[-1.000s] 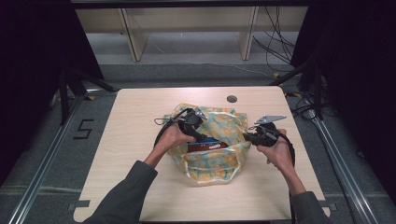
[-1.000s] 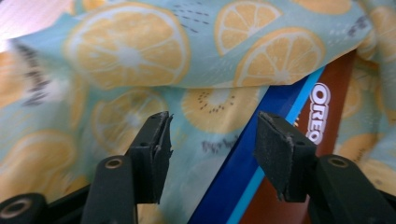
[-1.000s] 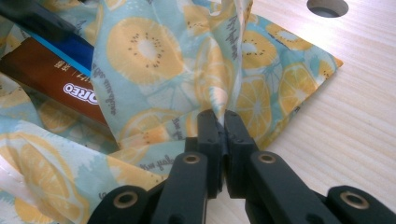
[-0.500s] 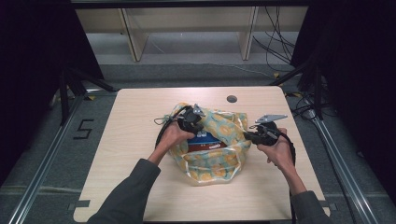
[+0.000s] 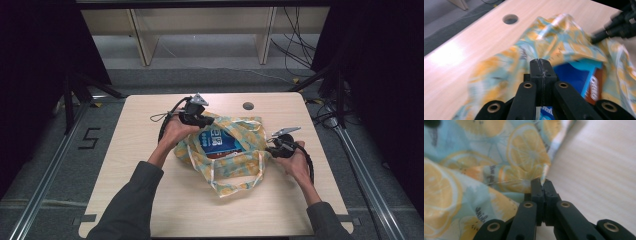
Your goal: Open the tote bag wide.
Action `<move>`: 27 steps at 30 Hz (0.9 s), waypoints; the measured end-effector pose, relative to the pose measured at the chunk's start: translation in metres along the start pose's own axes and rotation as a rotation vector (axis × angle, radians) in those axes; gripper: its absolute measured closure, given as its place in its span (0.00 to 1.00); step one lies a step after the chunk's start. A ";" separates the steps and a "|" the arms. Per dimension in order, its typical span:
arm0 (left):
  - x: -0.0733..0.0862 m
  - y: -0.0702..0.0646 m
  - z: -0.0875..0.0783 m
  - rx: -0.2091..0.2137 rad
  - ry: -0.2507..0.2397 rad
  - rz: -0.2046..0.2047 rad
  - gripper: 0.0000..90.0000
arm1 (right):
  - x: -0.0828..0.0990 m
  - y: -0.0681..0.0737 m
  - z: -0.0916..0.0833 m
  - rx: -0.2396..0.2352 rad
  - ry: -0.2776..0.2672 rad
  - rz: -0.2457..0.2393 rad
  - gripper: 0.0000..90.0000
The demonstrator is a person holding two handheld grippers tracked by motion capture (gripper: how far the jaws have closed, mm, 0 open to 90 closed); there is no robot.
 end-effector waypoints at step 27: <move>0.062 -0.031 -0.006 -0.047 0.150 -0.041 0.59 | -0.045 0.110 -0.026 -0.073 -0.116 -0.261 0.47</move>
Point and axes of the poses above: each handheld gripper's, and its own axes: z roughly forward along the jaws, x roughly out of its underside, y roughly to its left, the point moved 10 cm from there along z, roughly forward along the jaws, and after that the axes turned 9 degrees about z, right-handed, at the moved point
